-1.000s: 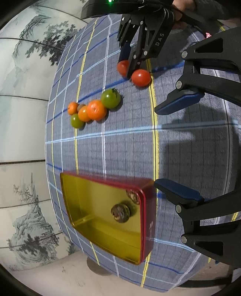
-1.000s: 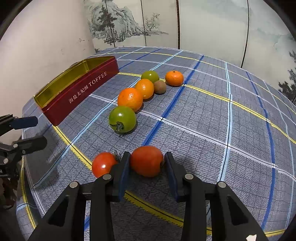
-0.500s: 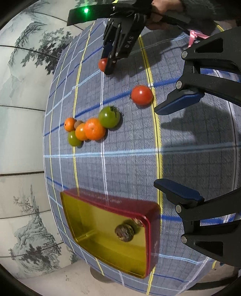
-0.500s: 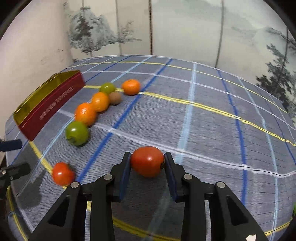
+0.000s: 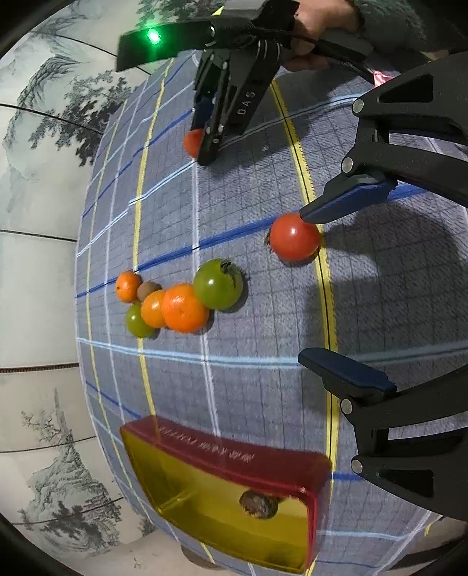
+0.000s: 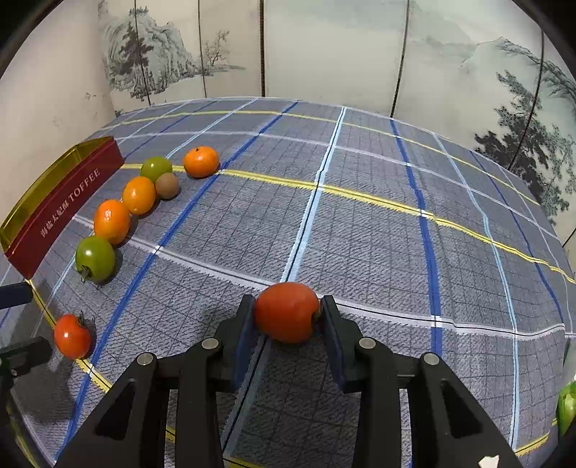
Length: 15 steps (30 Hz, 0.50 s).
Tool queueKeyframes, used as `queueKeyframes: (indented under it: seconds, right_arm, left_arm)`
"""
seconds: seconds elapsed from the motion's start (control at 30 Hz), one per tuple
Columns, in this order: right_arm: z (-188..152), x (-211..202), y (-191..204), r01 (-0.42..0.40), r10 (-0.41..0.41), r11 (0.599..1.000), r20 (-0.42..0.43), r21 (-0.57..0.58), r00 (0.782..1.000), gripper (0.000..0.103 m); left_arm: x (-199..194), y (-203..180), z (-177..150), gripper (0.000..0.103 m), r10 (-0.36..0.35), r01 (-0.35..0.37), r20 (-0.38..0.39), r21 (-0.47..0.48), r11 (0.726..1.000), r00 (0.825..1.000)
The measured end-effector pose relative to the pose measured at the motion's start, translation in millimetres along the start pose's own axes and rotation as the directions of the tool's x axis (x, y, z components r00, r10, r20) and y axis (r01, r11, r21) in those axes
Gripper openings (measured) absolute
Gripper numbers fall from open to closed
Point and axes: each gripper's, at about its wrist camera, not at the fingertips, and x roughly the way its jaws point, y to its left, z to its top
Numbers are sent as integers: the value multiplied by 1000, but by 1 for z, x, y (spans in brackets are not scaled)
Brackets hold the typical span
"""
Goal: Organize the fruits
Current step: 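Grasp another red tomato with the left gripper while the right gripper holds its tomato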
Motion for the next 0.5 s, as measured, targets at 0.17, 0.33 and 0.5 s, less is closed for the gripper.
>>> queueKeyframes:
  seconds: [0.17, 0.33, 0.5]
  right_arm:
    - [0, -1, -1, -11, 11, 1000, -2, 10, 1000, 33]
    - [0, -1, 0, -9, 9, 1000, -2, 10, 1000, 33]
    - [0, -1, -1, -11, 11, 1000, -2, 12, 1000, 33]
  left_arm:
    - [9, -6, 1, 72, -13, 13, -14, 9, 1000, 1000]
    - [16, -11, 5, 72, -26, 26, -24, 10, 1000, 999]
    - [21, -12, 7, 68, -38, 38, -26, -3, 999, 999]
